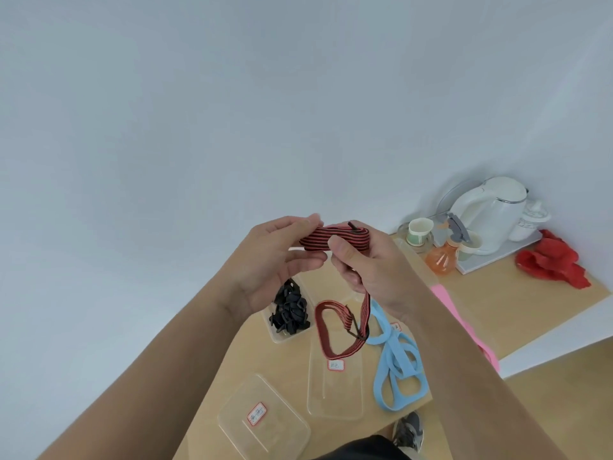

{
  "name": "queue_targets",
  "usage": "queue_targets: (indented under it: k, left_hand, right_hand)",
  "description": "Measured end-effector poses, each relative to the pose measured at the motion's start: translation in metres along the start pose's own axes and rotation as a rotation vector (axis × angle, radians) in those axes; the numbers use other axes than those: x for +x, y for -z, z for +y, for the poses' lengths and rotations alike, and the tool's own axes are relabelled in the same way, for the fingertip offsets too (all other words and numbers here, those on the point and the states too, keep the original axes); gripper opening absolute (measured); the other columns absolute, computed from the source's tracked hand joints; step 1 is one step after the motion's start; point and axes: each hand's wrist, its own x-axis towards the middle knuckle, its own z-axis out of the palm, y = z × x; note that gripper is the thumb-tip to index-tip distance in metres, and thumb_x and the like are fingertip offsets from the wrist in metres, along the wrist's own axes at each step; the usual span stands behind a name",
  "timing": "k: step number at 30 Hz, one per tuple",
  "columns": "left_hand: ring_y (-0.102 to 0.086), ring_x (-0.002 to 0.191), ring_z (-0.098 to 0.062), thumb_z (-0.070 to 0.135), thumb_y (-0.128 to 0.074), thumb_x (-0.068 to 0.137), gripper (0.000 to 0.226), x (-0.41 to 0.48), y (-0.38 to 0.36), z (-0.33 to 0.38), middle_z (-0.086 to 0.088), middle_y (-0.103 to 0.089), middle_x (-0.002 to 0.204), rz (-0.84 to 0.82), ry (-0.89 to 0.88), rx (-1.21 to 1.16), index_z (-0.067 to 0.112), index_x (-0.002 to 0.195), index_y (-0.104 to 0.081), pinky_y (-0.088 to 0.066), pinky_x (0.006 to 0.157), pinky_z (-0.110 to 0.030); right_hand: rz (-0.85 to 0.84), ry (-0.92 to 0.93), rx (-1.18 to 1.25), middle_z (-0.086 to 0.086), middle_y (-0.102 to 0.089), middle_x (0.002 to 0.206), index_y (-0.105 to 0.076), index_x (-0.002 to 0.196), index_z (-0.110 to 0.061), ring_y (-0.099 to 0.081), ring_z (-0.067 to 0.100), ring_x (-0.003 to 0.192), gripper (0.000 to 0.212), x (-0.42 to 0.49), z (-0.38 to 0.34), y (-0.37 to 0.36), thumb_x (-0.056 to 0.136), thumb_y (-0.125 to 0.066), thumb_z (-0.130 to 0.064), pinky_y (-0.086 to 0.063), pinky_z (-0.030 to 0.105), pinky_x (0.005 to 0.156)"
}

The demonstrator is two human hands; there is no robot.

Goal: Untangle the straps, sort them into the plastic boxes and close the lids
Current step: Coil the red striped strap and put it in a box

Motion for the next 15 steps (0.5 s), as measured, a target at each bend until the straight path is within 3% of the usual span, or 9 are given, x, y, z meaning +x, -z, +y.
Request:
queue_targets:
  k: [2,5,10,13,15]
  left_hand:
    - [-0.071,0.076,-0.021,0.021,-0.067,0.096,0.021,0.0014,0.0049,0.0,-0.012,-0.072,0.093,-0.011,0.067,0.011,0.004,0.103,-0.076,-0.06,0.069,-0.024]
    - [-0.072,0.079,-0.018,0.018,-0.066,0.094,0.024,0.0022,0.0087,-0.0022,-0.014,-0.075,0.097,-0.001,0.098,-0.058,-0.001,0.106,-0.074,-0.059,0.068,-0.022]
    - [-0.072,0.085,-0.02,0.022,-0.071,0.083,0.037,-0.0009,0.007,-0.0038,-0.015,-0.074,0.103,-0.052,0.057,-0.155,0.002,0.114,-0.073,-0.06,0.074,-0.023]
    - [-0.073,0.085,-0.023,0.025,-0.074,0.084,0.037,-0.0034,0.0087,-0.0077,-0.021,-0.071,0.107,-0.058,-0.097,0.138,0.013,0.119,-0.073,-0.061,0.079,-0.03]
    - [-0.074,0.087,-0.024,0.026,-0.075,0.09,0.026,-0.0049,0.0101,-0.0077,-0.01,-0.074,0.104,-0.013,-0.223,0.42,0.02,0.115,-0.074,-0.061,0.085,-0.039]
  right_hand:
    - [-0.021,0.026,-0.065,0.005,-0.048,0.066,-0.063,0.115,-0.008,-0.037,0.014,0.053,0.019,0.0011,-0.003,0.0029,0.099,-0.061,-0.018,-0.027,0.023,0.045]
    - [-0.026,0.03,-0.111,0.006,-0.053,0.068,-0.065,0.117,-0.01,-0.04,0.015,0.053,0.018,0.0031,-0.0047,0.0052,0.1,-0.062,-0.014,-0.034,0.024,0.047]
    - [-0.012,0.05,-0.054,0.007,-0.058,0.07,-0.066,0.1,-0.014,-0.047,0.018,0.052,0.018,0.0039,-0.0048,0.0022,0.094,-0.066,-0.031,-0.037,0.028,0.046]
    - [0.014,0.021,-0.004,0.005,-0.056,0.065,-0.061,0.105,0.0,-0.044,0.017,0.048,0.04,0.0038,-0.0032,0.0016,0.088,-0.062,-0.036,-0.034,0.026,0.043]
    - [0.016,-0.005,0.02,0.005,-0.055,0.064,-0.059,0.11,0.006,-0.041,0.015,0.047,0.048,0.0037,-0.0025,0.0015,0.088,-0.061,-0.036,-0.03,0.024,0.04]
